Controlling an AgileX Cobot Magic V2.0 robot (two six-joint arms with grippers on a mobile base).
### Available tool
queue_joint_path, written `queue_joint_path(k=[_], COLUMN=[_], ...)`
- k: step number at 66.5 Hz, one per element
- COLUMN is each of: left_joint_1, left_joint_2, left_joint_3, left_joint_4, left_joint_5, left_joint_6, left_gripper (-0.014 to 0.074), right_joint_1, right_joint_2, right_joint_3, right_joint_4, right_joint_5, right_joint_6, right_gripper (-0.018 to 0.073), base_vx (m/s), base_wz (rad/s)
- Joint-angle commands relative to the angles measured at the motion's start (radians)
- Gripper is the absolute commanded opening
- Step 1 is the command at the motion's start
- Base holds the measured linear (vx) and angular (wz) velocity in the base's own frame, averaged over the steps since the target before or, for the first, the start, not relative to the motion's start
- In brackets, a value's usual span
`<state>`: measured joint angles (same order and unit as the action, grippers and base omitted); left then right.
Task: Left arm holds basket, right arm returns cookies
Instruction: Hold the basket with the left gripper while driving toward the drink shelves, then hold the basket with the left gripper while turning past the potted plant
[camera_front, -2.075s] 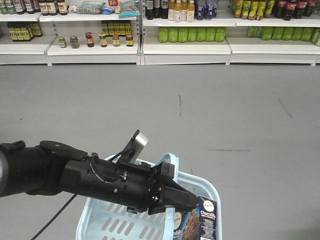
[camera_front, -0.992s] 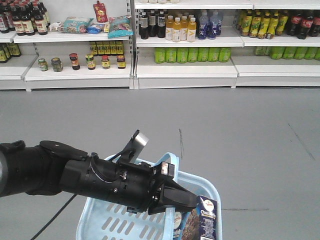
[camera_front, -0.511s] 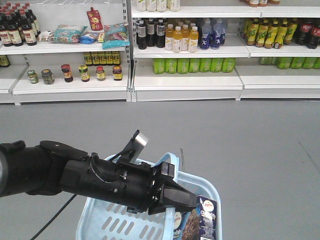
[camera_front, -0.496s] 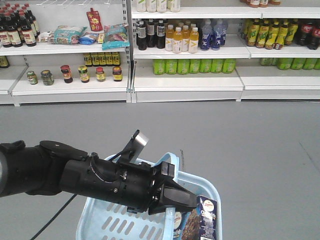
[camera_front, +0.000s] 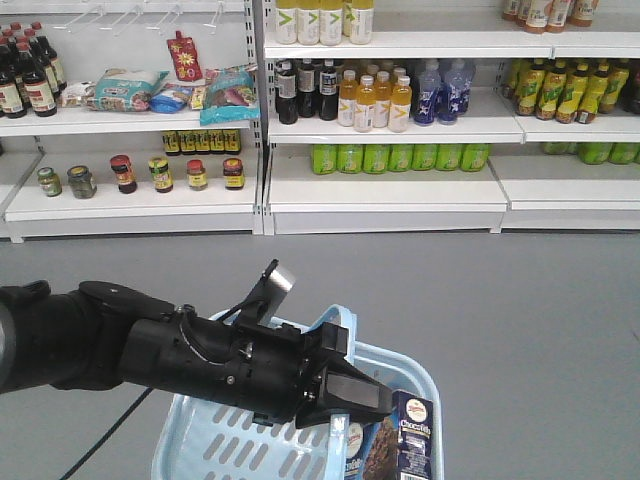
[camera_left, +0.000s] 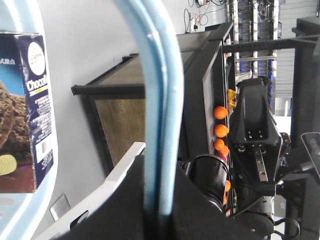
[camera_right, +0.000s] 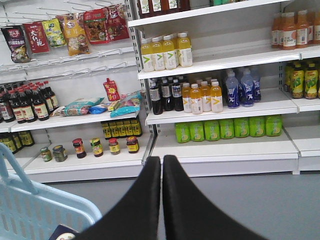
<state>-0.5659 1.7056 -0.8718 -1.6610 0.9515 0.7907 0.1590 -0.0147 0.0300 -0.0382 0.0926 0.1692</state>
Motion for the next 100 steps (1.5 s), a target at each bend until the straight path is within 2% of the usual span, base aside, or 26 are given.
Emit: queue_joint_path(k=[1,65,100], left_joint_1=[-0.003,-0.003,-0.003], left_joint_2=[-0.048,-0.048,-0.048], left_joint_3=[-0.025,-0.025,-0.025], left_joint_4=[-0.073,-0.073,-0.073], left_joint_5=[0.072,0.072,0.072], left_joint_6=[0.002,0.002,0.002], left_gripper=[-0.0007,-0.0007,-0.0007], right_joint_1=[-0.004,-0.004,-0.004], right_joint_2=[-0.006,-0.006,-0.006], right_joint_3=[-0.002,-0.002,-0.002], right_joint_4=[-0.002,-0.002,-0.002], right_joint_5=[-0.077,-0.077,-0.077], right_joint_6=[-0.005,-0.005,-0.005], right_gripper=[-0.0008,-0.0008,-0.0008], base_vx=[0.4,0.39,0.29], base_wz=[0.0,-0.05,-0.58])
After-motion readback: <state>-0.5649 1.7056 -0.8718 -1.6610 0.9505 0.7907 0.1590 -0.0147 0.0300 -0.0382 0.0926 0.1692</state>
